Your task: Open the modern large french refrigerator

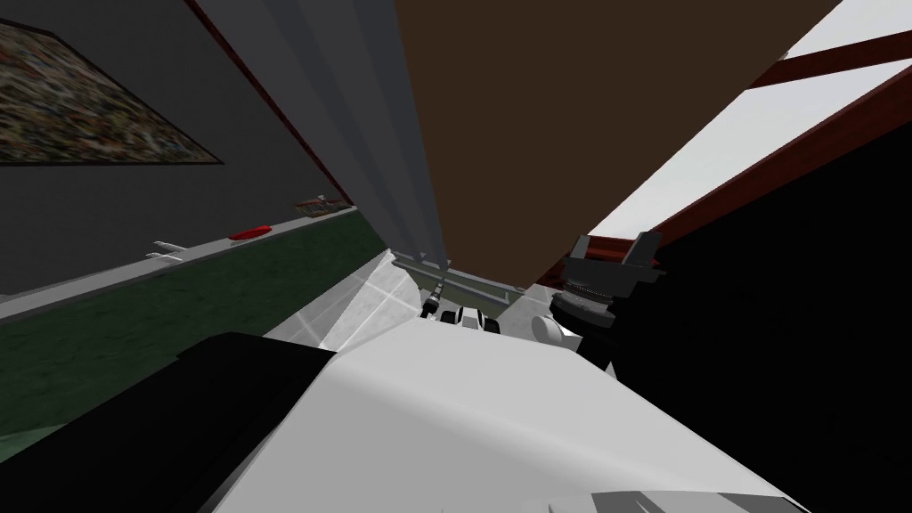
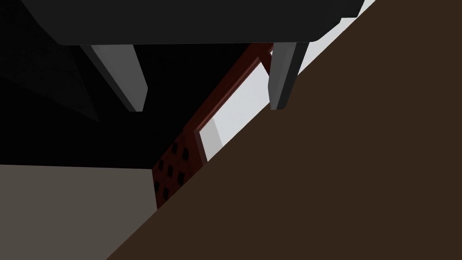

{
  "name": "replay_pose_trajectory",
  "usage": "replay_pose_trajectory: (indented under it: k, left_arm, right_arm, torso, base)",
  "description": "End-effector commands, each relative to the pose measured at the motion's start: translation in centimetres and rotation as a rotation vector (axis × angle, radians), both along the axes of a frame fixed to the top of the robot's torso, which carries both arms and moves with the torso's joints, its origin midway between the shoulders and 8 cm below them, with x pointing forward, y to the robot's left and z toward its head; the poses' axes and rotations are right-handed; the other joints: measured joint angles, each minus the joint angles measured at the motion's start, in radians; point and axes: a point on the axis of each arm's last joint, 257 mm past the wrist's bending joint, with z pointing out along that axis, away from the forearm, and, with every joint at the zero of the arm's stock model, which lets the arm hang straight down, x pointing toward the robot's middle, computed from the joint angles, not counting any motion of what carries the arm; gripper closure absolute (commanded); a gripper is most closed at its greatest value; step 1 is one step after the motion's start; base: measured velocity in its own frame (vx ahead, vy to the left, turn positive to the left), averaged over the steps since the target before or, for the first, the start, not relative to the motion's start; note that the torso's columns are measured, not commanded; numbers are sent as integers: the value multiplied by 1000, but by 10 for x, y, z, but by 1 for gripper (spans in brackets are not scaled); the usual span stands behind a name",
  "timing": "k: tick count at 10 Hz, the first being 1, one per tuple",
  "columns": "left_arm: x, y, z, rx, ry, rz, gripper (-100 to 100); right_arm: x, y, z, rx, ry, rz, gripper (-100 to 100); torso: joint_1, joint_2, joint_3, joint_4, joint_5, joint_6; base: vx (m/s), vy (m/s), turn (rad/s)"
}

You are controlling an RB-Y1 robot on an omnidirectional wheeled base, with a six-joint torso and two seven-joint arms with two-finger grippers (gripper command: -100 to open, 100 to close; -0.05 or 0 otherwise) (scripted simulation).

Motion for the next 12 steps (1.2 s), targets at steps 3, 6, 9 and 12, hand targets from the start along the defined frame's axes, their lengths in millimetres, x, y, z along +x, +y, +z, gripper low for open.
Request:
replay_pose_trajectory:
  k: [3,6,9,12]
  left_arm:
    - [0,2,2,1,3,-5,100]
    - [-4,5,-2,2,17,-4,100]
    - [-9,4,2,1,8,-15,100]
    - [-17,5,-2,1,19,-18,100]
  right_arm:
    - [0,0,0,0,0,0,0]
    - [0,0,0,0,0,0,0]
    - [0,0,0,0,0,0,0]
    - [0,0,0,0,0,0,0]
  torso:
    - [-3,8,4,3,-2,0]
    - [-5,5,2,5,-3,2]
    - [-3,3,1,3,-3,0]
    - [-4,-1,-1,3,-3,1]
  base:
    - [-142,18,20]
    - [-174,31,23]
    - [-155,37,18]
    - [-115,32,10]
